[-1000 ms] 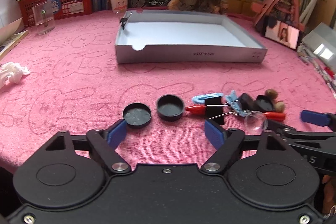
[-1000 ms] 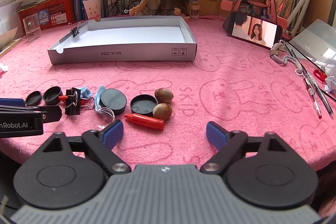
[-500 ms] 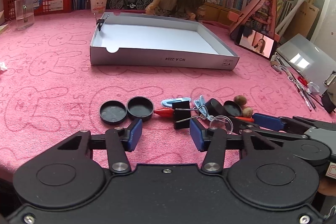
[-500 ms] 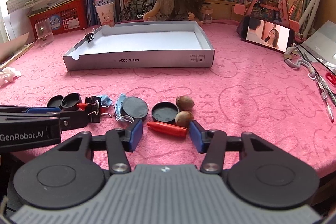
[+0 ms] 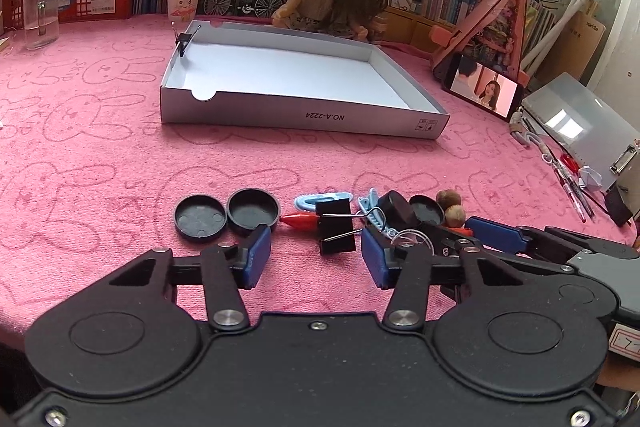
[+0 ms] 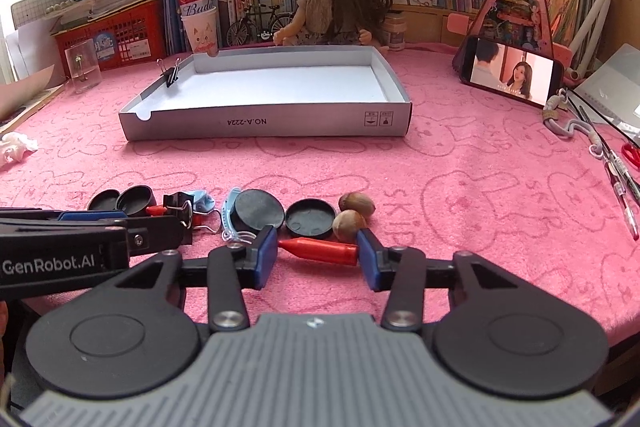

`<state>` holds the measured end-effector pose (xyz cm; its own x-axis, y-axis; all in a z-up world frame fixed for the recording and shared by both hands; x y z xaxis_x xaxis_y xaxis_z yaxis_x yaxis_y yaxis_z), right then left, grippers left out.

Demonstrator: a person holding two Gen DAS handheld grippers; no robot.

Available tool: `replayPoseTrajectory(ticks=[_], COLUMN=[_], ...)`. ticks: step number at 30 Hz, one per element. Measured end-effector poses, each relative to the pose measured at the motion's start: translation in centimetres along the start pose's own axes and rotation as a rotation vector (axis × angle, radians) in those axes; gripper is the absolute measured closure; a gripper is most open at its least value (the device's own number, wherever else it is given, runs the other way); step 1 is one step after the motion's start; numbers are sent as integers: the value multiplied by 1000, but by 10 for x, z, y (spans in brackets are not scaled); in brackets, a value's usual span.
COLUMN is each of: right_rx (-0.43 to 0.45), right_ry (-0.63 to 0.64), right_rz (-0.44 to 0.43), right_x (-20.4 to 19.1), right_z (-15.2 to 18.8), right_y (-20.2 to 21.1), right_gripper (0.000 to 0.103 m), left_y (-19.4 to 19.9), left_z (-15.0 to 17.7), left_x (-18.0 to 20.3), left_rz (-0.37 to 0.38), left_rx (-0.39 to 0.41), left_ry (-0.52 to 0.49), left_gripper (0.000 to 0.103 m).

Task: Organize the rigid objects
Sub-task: 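Close the left gripper on the black binder clip while the right gripper grasps the red crayon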

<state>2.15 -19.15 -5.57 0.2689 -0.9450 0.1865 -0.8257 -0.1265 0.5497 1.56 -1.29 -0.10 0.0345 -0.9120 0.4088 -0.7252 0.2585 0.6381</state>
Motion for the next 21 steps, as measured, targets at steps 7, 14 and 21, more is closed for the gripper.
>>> replayPoseTrajectory(ticks=[7,14,21], right_rx=[17,17,18], right_ry=[-6,-23,-26], right_rz=[27,32,31], right_x=[11,18,19], right_z=[2,6,7], right_y=[6,6,6], right_gripper=[54,54,54], left_y=[-3,-12,-21], left_z=[0,1,-2], left_x=[11,17,20], left_rz=[32,25,15], left_rx=[-9,-23,-9], left_ry=[-6,-7,4], left_gripper=[65,64,64])
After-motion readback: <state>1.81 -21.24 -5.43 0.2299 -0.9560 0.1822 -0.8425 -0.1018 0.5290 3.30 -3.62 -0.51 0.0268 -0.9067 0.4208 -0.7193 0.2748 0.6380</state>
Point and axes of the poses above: each gripper's, at about its wrist camera, not at the fingertips, and y roughly against the way its jaws point, x to its right, z to its underside, the point moved 3 cm from there along -y, roughly the way its jaws point, and after that the axes turned 15 degrees about y, right-handed, at the moved point
